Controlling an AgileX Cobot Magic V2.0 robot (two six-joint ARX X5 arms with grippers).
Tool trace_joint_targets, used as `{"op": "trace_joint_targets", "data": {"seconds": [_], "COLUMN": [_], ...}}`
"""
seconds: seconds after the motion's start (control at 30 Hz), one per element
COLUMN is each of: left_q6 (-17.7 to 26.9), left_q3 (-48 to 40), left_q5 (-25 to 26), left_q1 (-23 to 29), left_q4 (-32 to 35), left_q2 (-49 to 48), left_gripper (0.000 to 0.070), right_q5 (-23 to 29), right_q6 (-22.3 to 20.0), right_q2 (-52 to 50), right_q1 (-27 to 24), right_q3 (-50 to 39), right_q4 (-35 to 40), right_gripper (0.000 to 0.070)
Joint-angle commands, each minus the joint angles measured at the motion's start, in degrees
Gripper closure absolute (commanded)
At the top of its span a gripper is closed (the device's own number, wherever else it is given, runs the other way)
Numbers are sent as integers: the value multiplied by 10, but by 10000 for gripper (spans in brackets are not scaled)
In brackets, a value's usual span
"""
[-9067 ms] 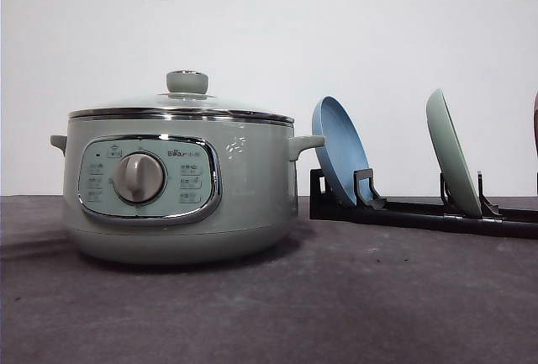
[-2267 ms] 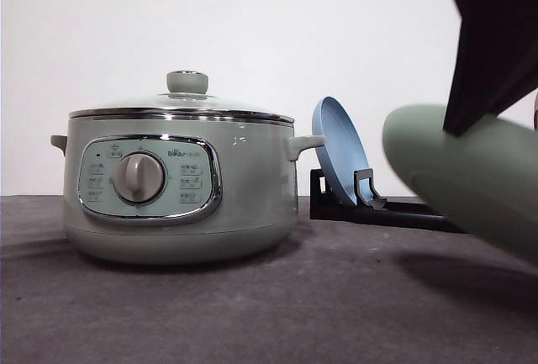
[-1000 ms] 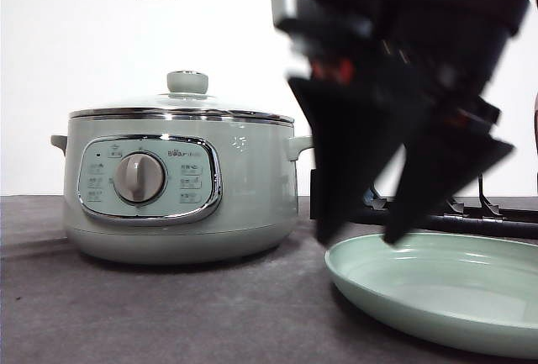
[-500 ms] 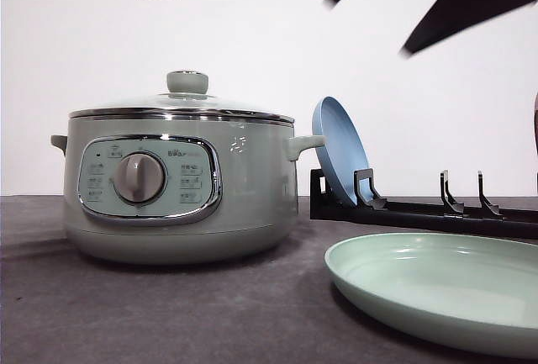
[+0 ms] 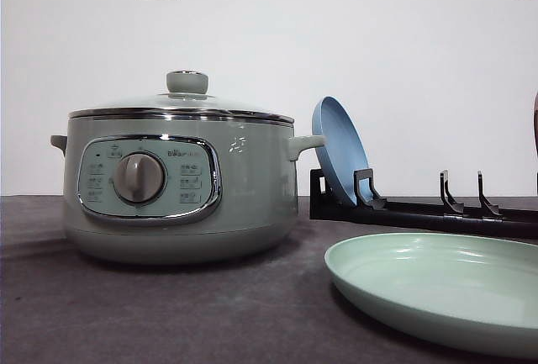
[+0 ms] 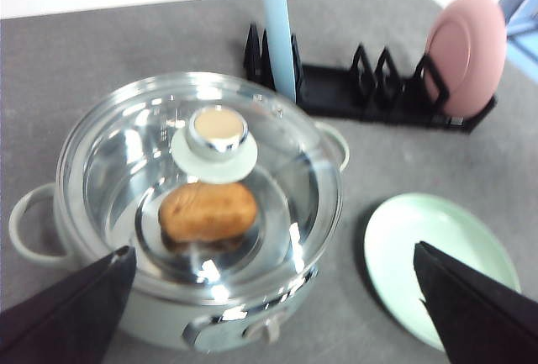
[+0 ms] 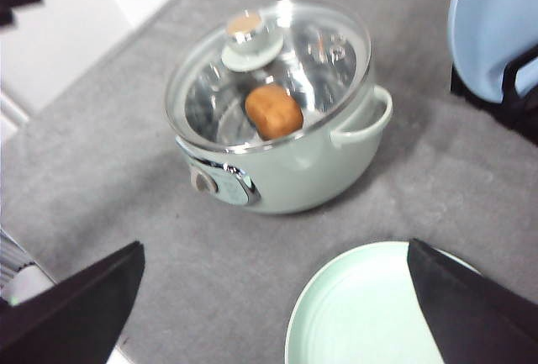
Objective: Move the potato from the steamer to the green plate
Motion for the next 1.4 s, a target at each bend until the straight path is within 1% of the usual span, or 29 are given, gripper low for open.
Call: {"op": "trace_joint_targets", "data": {"seconds": [0.0,0.13,0.3,0.43,0.63,0.83,0.93,1.13,1.37], "left_q6": [29,41,41,41,35,11,11,33,39], "left_q3": [10,11,15,42,143,253,297,344,348], "left_q5": [3,3,3,3,3,2,-7,-79,-81], "left_q1": [-5,-8,-13,-13,-18,-20,-21,-36,-56], "left_q4": [1,1,-1,-18,-84,-150,-174,-170,-108], "left_q2": [6,8,27,64,164,281,337,419,477], "left_gripper": [27,27,28,28,30,36,36,36,36], "right_q5": [7,28,30,29,29,29,29,33,48], "right_q6": [-5,-5,-7,-6,-6,-6,-6,-7,-7], "right_q2": [-11,-43,-62,-62,-61,-61,-61,-61,-61], "right_q1": [3,3,3,3,3,3,3,3,3], "right_q3": [10,10,10,10,10,10,10,10,10], "right_q4": [-1,-8,-7,-7,-7,-7,-7,-7,-7], "right_gripper": [65,65,65,65,65,65,65,65,65]}}
